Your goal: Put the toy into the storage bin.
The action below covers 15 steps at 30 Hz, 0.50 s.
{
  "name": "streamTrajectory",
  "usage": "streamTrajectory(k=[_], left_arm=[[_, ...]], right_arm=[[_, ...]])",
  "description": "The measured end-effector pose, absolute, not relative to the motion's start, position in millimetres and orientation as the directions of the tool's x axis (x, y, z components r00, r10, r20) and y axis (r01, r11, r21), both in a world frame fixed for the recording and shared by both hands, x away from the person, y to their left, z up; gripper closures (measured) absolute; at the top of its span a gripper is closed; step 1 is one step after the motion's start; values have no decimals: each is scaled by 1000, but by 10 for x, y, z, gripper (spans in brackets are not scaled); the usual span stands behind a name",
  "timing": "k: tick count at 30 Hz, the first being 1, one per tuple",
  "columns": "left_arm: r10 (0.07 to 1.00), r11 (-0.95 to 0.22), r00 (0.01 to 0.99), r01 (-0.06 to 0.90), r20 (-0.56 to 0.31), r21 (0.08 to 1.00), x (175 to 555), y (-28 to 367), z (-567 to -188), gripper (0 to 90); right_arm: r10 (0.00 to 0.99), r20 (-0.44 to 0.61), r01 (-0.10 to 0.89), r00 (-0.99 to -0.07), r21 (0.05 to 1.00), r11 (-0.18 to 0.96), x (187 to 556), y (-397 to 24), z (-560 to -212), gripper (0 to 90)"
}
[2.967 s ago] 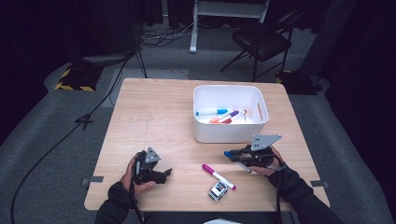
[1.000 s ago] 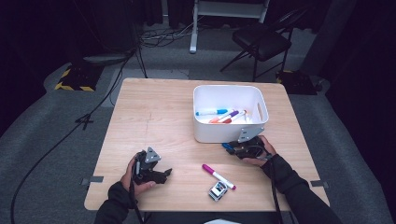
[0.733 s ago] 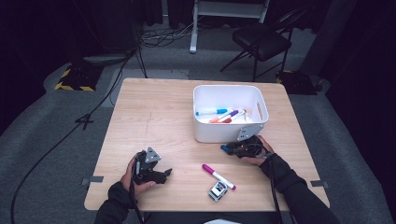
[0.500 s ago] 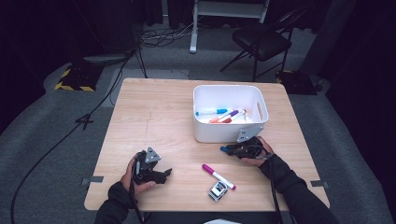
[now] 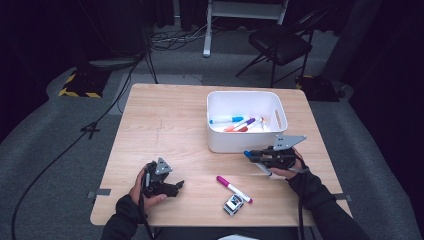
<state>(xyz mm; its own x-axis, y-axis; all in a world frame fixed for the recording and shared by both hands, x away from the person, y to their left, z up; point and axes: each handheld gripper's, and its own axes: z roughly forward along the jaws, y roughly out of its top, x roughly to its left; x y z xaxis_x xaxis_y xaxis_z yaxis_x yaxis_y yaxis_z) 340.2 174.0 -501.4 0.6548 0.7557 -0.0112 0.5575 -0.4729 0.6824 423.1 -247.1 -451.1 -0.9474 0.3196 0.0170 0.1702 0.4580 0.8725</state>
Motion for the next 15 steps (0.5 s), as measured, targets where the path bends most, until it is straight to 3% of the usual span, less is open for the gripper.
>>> streamTrajectory(k=[5, 15], left_arm=[[756, -473, 655, 557, -11, 683, 3402, 1740, -5014, 147], [756, -473, 655, 558, -11, 682, 3402, 1740, -5014, 147]], right_arm=[[316, 12, 132, -949, 922, 363, 4125, -2604, -4287, 754], [333, -59, 50, -941, 949, 311, 3932, -2848, -3831, 754]])
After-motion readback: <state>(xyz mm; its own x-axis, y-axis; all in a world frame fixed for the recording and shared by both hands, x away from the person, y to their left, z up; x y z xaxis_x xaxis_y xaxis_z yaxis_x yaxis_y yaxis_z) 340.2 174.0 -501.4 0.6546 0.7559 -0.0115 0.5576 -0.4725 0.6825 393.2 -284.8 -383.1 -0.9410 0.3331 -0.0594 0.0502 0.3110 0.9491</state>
